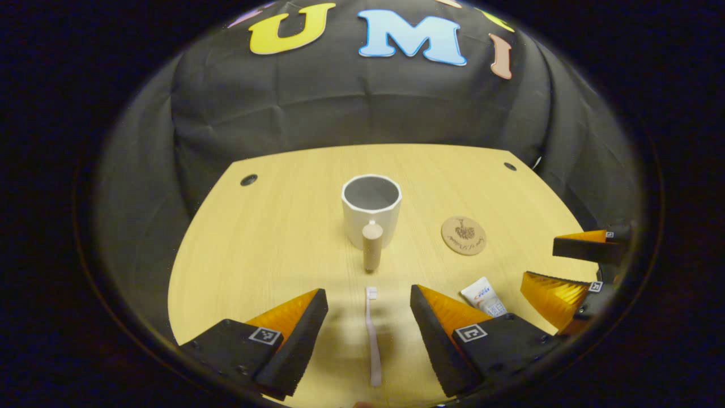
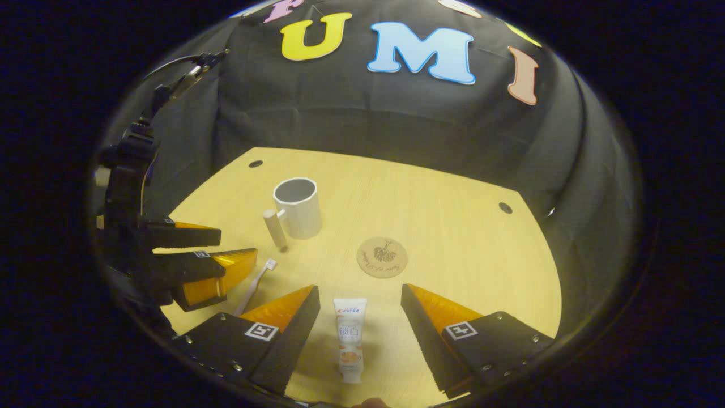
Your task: Put the toothbrush and toothpaste on the desktop into the cup, then pick up the cup and place it on the coaster on the desktop.
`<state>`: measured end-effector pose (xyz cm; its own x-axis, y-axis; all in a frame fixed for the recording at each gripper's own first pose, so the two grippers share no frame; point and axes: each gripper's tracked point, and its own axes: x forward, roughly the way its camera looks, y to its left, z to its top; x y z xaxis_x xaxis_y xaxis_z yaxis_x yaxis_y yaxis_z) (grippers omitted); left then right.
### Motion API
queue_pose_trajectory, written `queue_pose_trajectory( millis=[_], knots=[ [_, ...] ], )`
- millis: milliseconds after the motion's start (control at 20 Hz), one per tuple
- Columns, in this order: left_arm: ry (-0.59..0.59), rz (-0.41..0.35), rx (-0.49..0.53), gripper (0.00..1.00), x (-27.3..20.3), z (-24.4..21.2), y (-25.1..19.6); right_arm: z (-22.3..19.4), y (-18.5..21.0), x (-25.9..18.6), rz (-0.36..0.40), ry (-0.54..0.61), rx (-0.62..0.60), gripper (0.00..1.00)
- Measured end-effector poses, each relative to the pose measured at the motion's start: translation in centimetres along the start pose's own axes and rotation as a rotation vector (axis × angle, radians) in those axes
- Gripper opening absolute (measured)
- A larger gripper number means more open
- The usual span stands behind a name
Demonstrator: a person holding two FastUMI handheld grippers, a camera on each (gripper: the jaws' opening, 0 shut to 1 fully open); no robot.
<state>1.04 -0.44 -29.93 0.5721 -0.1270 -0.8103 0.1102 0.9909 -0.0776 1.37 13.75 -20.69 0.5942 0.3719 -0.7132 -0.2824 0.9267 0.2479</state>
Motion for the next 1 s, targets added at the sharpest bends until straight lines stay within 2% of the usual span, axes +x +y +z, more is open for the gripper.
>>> queue_pose_trajectory(
  millis=[300, 650, 850, 900, 950, 1000],
  knots=[
    [0.191, -0.001, 0.01, 0.95, 1.6, -4.3, 0.5, -4.1, 1.4, 2.9, 0.046, 0.179, 0.013, 0.91],
    [0.415, 0.001, 0.016, 0.96, 2.1, -8.4, 0.7, -8.0, 1.8, 4.0, 0.08, 0.385, 0.012, 0.91],
    [0.488, -0.011, -0.014, 0.97, 2.4, -9.8, 0.1, -9.3, 2.0, 4.5, 0.094, 0.456, 0.037, 0.92],
    [0.501, -0.008, -0.012, 1.0, 2.6, -10.1, 0.1, -9.5, 2.0, 4.7, 0.095, 0.466, 0.045, 0.92],
    [0.51, -0.008, -0.01, 0.96, 2.7, -10.2, 0.0, -9.6, 1.9, 4.9, 0.094, 0.476, 0.053, 0.92],
    [0.521, -0.009, -0.007, 0.97, 2.8, -10.4, -0.1, -9.8, 1.9, 5.1, 0.095, 0.486, 0.062, 0.92]
  ],
)
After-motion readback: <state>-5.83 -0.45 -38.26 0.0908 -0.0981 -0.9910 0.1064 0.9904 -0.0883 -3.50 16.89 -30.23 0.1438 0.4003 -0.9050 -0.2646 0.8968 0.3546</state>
